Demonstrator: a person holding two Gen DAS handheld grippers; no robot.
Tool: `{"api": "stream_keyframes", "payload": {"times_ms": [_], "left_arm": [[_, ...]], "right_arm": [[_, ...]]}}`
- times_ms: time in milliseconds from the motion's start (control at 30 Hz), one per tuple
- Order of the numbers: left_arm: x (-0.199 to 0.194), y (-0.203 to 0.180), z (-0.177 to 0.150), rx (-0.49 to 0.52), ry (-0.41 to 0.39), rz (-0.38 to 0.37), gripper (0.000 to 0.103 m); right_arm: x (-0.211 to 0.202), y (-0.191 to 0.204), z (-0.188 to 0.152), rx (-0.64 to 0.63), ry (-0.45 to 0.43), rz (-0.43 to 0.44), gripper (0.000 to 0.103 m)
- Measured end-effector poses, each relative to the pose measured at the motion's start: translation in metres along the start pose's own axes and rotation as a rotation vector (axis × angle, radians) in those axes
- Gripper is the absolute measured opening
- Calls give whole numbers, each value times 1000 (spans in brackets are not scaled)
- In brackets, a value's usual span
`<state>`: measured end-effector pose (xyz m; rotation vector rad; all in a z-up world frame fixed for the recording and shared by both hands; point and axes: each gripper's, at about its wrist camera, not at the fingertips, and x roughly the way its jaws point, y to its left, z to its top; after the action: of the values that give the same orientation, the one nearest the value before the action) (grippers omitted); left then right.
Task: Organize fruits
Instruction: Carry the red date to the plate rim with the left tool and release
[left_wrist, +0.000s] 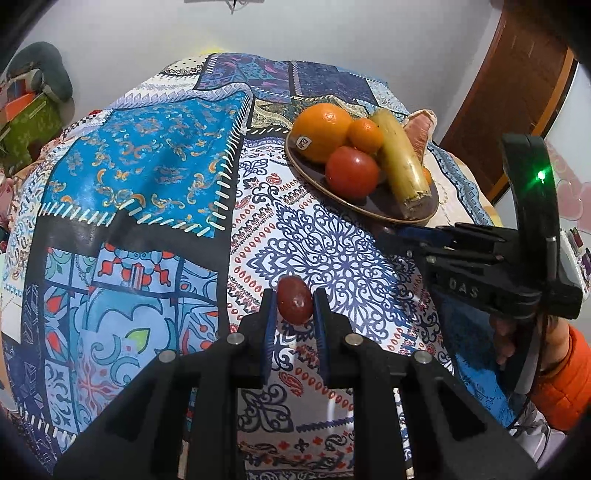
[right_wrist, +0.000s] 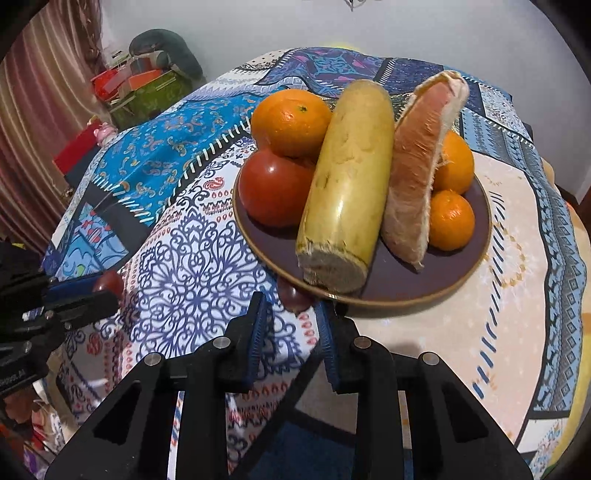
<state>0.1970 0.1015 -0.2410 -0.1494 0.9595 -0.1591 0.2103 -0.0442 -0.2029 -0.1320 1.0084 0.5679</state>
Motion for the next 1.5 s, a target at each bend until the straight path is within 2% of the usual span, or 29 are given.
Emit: {"api": "stream_keyframes", "payload": {"times_ms": [33,133,367,633,967,1200,1500], "left_arm": [[-1,-1,-2,2,1,-3,19],[0,-4,-3,9,3,-7,19],[-5,-7,2,9,-9,5,19],[-10,-20,17,23,-34,9,19],[1,-53,46,64,-65,-8,19],[25,-72,65,99,-48,-20,19],[54,-75,75,99,-5,-25,19]], "right_arm": [[0,0,0,4,1,-7,19],[2,-4,1,29,4,17,17],[-6,-4,-4,22,4,50,16],[-32,-10,-22,-5,2,71,16],[-71,-42,-14,50,-102,42,16],[-60,-51,-6,65,-111,40,16],[-44,-54,2,76,-103,75,16]]}}
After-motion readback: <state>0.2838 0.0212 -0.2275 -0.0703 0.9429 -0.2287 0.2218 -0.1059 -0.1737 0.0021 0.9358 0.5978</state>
